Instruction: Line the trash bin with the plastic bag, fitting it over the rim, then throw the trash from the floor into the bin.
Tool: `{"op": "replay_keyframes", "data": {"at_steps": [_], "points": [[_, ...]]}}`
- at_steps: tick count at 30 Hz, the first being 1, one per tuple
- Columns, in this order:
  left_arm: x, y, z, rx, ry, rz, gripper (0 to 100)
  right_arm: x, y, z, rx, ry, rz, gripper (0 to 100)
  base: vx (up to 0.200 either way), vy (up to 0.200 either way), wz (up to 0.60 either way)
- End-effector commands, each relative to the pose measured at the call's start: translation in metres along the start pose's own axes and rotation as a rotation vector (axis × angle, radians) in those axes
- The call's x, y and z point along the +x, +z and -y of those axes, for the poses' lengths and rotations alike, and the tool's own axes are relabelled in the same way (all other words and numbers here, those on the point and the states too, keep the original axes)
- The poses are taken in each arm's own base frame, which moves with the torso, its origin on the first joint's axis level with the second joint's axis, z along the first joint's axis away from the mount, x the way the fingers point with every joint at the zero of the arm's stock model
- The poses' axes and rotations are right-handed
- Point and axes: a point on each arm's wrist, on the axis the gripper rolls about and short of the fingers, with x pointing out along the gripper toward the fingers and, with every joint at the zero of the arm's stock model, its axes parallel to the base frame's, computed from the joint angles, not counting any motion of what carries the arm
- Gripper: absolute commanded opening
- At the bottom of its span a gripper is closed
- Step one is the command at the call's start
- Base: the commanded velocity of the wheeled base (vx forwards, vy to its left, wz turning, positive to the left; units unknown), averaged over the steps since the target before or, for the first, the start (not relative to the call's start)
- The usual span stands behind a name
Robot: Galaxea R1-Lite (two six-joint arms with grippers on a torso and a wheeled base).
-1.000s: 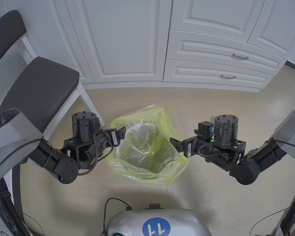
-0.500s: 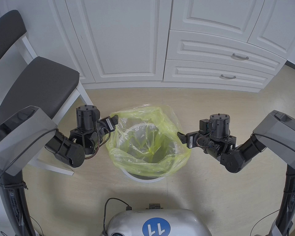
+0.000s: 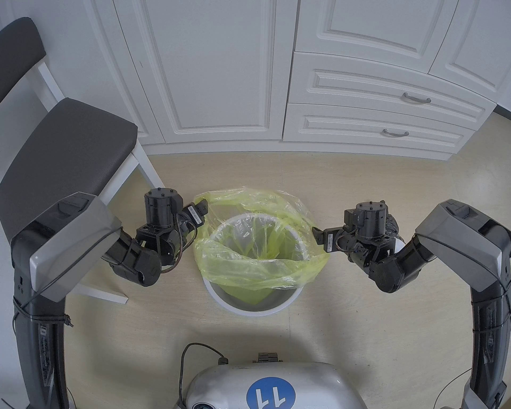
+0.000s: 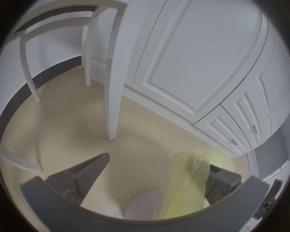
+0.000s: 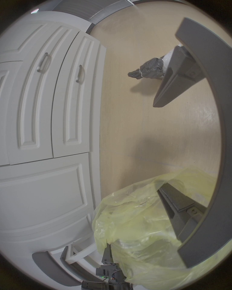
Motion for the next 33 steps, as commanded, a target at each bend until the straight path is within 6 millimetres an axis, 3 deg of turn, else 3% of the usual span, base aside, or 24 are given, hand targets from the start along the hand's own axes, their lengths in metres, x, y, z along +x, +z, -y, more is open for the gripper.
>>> {"op": "replay_keyframes", "data": {"at_steps": [1,8,18,22,23,25,27,33], "points": [[0.016,-0.021,-0.012,0.007,0.028,-0.033,100,0.016,-0.024,0.005,-0.005,-0.012,-0.044,100,0.0,0.0,0.0],[0.016,-0.018,-0.028,0.042,0.116,-0.116,100,0.008,-0.028,0.008,-0.022,-0.007,-0.087,100,0.0,0.0,0.0],[-0.015,0.029,-0.028,0.066,0.152,-0.116,100,-0.043,0.003,0.009,-0.068,0.095,-0.081,100,0.0,0.0,0.0],[-0.027,0.031,-0.027,0.119,0.134,-0.136,100,-0.059,0.004,0.003,-0.107,0.129,-0.098,100,0.0,0.0,0.0],[-0.034,0.027,-0.03,0.166,0.124,-0.161,100,-0.069,-0.002,0.0,-0.151,0.163,-0.123,100,0.0,0.0,0.0],[-0.035,0.026,-0.03,0.174,0.124,-0.168,100,-0.07,-0.003,0.0,-0.16,0.17,-0.129,100,0.0,0.0,0.0],[-0.039,0.023,-0.034,0.221,0.119,-0.184,100,-0.082,-0.021,0.001,-0.272,0.222,-0.193,100,0.0,0.0,0.0],[-0.049,0.034,-0.036,0.215,0.1,-0.168,100,-0.088,-0.043,-0.01,-0.36,0.273,-0.261,100,0.0,0.0,0.0]]}}
